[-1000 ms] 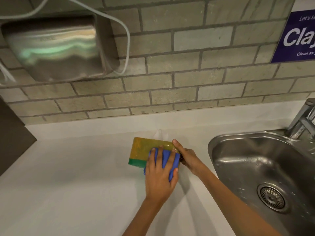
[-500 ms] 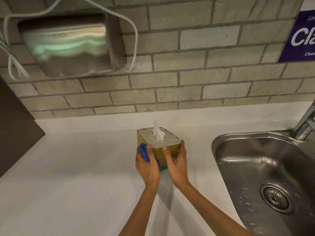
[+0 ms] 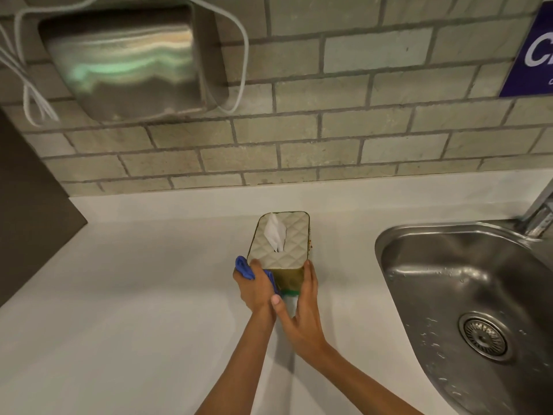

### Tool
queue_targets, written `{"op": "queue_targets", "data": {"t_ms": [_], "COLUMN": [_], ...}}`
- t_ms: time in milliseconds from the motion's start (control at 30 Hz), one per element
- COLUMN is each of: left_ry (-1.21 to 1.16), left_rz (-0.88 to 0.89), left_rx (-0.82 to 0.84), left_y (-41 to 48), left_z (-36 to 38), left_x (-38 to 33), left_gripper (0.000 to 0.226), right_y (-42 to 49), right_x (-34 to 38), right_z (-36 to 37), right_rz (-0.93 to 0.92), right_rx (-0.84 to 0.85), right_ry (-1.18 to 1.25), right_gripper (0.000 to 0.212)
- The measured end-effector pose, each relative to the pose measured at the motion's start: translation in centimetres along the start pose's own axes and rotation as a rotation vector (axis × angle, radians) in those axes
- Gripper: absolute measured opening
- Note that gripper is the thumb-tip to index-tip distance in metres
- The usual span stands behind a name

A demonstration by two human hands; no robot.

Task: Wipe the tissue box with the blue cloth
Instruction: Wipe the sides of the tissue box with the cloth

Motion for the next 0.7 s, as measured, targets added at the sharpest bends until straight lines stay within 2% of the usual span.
{"op": "queue_targets", "data": {"t_ms": [67,167,333,533,700], "left_ry": [-0.036,-0.053,-0.066,-0.052,0.011], "left_rz": [0.025,0.04,0.031,0.057,0.042], "left_rx": [-0.024,-0.019,0.008,0.048,0.154], "left_y": [-0.2,-0.6,-0.7,-0.4,1.2], "left_z": [0.3,0.8,1.0,1.0,0.3], "left_x": [0.1,0.5,1.1,1.5,0.6], "left_gripper": [0.05,0.07,0.089,0.077,0.062], "right_y": [-0.3,-0.7,-1.3,-1.9,-1.4], "right_x": [-0.3,-0.6,-0.7,-1.3,-2.3], "right_z": [0.1,0.3,0.5,0.5,-3.0], "right_rz": [-0.01,-0.01,-0.002,0.002,0.081], "right_rx": [0.006,0.022,0.057,0.1,-0.067], "right_ry": [-0.012,-0.036,-0.017,-0.076,-0.043], "right_gripper": [0.106,0.096,0.098,0.094,0.069]}}
Point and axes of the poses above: each hand's wrist, its own y-axis towards the middle knuckle, its own z-axis out of the palm, x = y × z, the point moved 2 cm from there along y, towards the middle knuckle, and after that the axes turned 2 degrees about x, right-handed, at the moved point
